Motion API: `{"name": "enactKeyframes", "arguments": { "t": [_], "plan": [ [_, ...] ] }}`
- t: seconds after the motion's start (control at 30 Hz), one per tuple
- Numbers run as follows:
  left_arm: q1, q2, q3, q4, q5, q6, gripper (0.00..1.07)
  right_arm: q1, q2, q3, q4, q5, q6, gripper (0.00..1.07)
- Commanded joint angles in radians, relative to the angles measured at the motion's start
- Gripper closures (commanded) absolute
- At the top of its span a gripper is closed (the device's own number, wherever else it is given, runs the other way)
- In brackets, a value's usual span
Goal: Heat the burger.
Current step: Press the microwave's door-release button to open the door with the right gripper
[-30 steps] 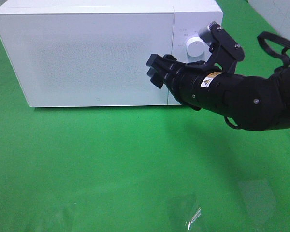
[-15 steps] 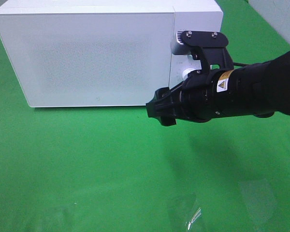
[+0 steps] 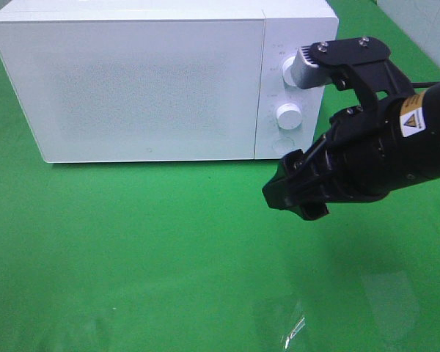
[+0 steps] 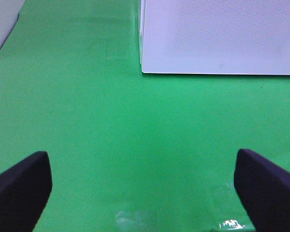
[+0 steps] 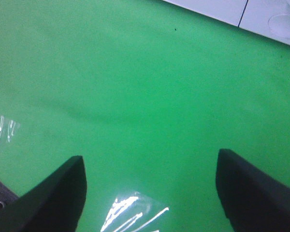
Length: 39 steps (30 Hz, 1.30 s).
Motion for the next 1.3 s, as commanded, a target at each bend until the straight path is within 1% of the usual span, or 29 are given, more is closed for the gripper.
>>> {"name": "enactKeyframes", "arguments": {
  "t": [0.03,0.13,0.17,0.23,0.27,0.3,0.33,0.43,0.47,0.53,0.57,0.67,0.73,0.77,0.8,0.83,0.87,0.9,0.93,0.97,1.0,1.03,1.1,1.13,1.17,1.2,1.23,1.27,1.3],
  "plan": [
    [0.001,-0.005,0.004,-0.008,-0.015,0.002,0.13,-0.005,-0.056,-0.002,-0.019,0.128,-0.009,0.36],
    [0.001,-0.005,0.004,-0.008,-0.015,0.002,0.13,-0.005,-0.075,-0.002,-0.019,0.188,-0.009,0.36],
    [0.001,-0.005,0.004,-0.008,-0.015,0.002,0.13,-0.005,-0.095,-0.002,-0.019,0.25,-0.009,0.36],
    [0.001,-0.005,0.004,-0.008,-0.015,0.002,0.13,-0.005,-0.102,-0.001,-0.019,0.273,-0.009,0.36],
    [0.001,-0.005,0.004,-0.008,-0.015,0.002,0.13,-0.005,-0.128,0.003,-0.022,0.329,-0.009,0.36],
    [0.001,-0.005,0.004,-0.008,-0.015,0.002,0.13,-0.005,-0.128,0.003,-0.022,0.329,-0.009,0.36],
    [0.001,-0.005,0.004,-0.008,-0.015,0.002,0.13,-0.005,-0.164,0.018,-0.022,0.358,-0.009,0.36],
    [0.001,-0.005,0.004,-0.008,-0.015,0.002,0.13,-0.005,-0.21,0.033,-0.024,0.363,-0.009,0.36],
    [0.001,-0.005,0.004,-0.008,-0.015,0.002,0.13,-0.005,-0.272,0.055,-0.036,0.364,-0.009,0.36],
    [0.001,-0.005,0.004,-0.008,-0.015,0.002,0.13,-0.005,-0.302,0.066,-0.036,0.364,-0.005,0.36],
    [0.001,-0.005,0.004,-0.008,-0.015,0.002,0.13,-0.005,-0.354,0.089,-0.05,0.365,0.002,0.36],
    [0.001,-0.005,0.004,-0.008,-0.015,0.002,0.13,-0.006,-0.4,0.108,-0.063,0.365,0.002,0.36],
    [0.001,-0.005,0.004,-0.008,-0.015,0.002,0.13,-0.066,-0.467,0.136,-0.062,0.373,0.006,0.36],
    [0.001,-0.005,0.004,-0.008,-0.015,0.002,0.13,-0.066,-0.467,0.136,-0.062,0.373,0.006,0.36],
    [0.001,-0.005,0.004,-0.008,-0.015,0.002,0.13,-0.128,-0.508,0.15,-0.063,0.392,0.006,0.36],
    [0.001,-0.005,0.004,-0.008,-0.015,0.002,0.13,-0.128,-0.508,0.15,-0.063,0.392,0.006,0.36],
    [0.001,-0.005,0.004,-0.008,-0.015,0.002,0.13,-0.184,-0.551,0.153,-0.064,0.418,0.001,0.36],
    [0.001,-0.005,0.004,-0.008,-0.015,0.002,0.13,-0.184,-0.551,0.153,-0.064,0.418,0.001,0.36],
    [0.001,-0.005,0.004,-0.008,-0.015,0.002,0.13,-0.248,-0.605,0.153,-0.066,0.439,-0.003,0.36],
    [0.001,-0.005,0.004,-0.008,-0.015,0.002,0.13,-0.248,-0.605,0.153,-0.066,0.439,-0.003,0.36],
    [0.001,-0.005,0.004,-0.008,-0.015,0.002,0.13,-0.288,-0.661,0.153,-0.066,0.45,-0.004,0.36],
    [0.001,-0.005,0.004,-0.008,-0.015,0.002,0.13,-0.288,-0.661,0.153,-0.066,0.45,-0.004,0.36],
    [0.001,-0.005,0.004,-0.008,-0.015,0.002,0.13,-0.356,-0.763,0.153,-0.066,0.472,-0.004,0.36],
    [0.001,-0.005,0.004,-0.008,-0.015,0.002,0.13,-0.356,-0.763,0.153,-0.066,0.472,-0.004,0.36],
    [0.001,-0.005,0.004,-0.008,-0.015,0.002,0.13,-0.391,-0.817,0.153,-0.066,0.486,-0.004,0.36],
    [0.001,-0.005,0.004,-0.008,-0.015,0.002,0.13,-0.391,-0.817,0.153,-0.066,0.486,-0.004,0.36],
    [0.001,-0.005,0.004,-0.008,-0.015,0.002,0.13,-0.421,-0.866,0.153,-0.066,0.502,-0.004,0.36],
    [0.001,-0.005,0.004,-0.008,-0.015,0.002,0.13,-0.421,-0.866,0.153,-0.066,0.502,-0.004,0.36],
    [0.001,-0.005,0.004,-0.008,-0.015,0.002,0.13,-0.455,-0.92,0.153,-0.066,0.516,-0.009,0.36]
  ]
}}
